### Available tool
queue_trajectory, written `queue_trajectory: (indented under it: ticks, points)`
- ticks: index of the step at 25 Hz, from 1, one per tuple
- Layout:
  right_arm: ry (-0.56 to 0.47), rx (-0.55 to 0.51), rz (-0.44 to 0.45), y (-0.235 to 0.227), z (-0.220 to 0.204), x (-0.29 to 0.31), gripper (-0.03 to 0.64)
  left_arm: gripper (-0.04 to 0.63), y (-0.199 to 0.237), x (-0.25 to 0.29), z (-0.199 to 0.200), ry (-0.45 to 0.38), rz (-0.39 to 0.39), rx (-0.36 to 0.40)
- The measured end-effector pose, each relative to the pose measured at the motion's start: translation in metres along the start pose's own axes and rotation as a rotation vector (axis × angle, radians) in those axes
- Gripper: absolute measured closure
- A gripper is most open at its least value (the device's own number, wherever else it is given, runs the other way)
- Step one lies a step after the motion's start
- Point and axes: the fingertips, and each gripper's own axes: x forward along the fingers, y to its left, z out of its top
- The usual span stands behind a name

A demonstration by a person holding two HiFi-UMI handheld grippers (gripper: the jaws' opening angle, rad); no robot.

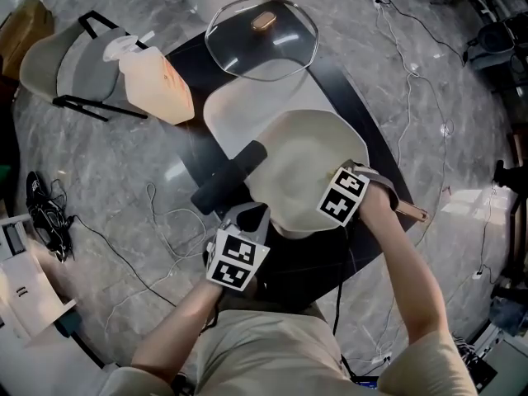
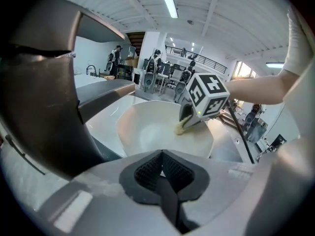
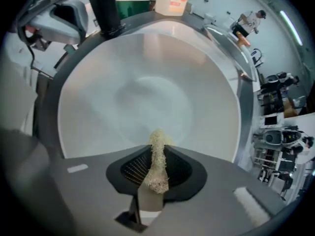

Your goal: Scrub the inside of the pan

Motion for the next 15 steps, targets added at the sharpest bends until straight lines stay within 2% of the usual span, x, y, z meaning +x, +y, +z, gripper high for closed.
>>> queue_trajectory:
  ticks: [2, 6, 15]
  points:
    - [0.026, -0.025, 0.103, 0.027, -0.006, -0.003, 0.538, 0.594, 0.002, -0.002, 0.001, -0.004, 0.008, -0.002]
    - [0.008, -0.048, 0.183, 0.058, -0.002, -0.010, 0.538, 0.594, 0.005, -0.006, -0.005, -0.002, 0.018, -0.023]
    - [-0.169, 0.041, 0.388, 0.105, 0.052, -0.012, 0.541, 0.594, 0.014, -0.012, -0.014, -0.010, 0.033, -0.049]
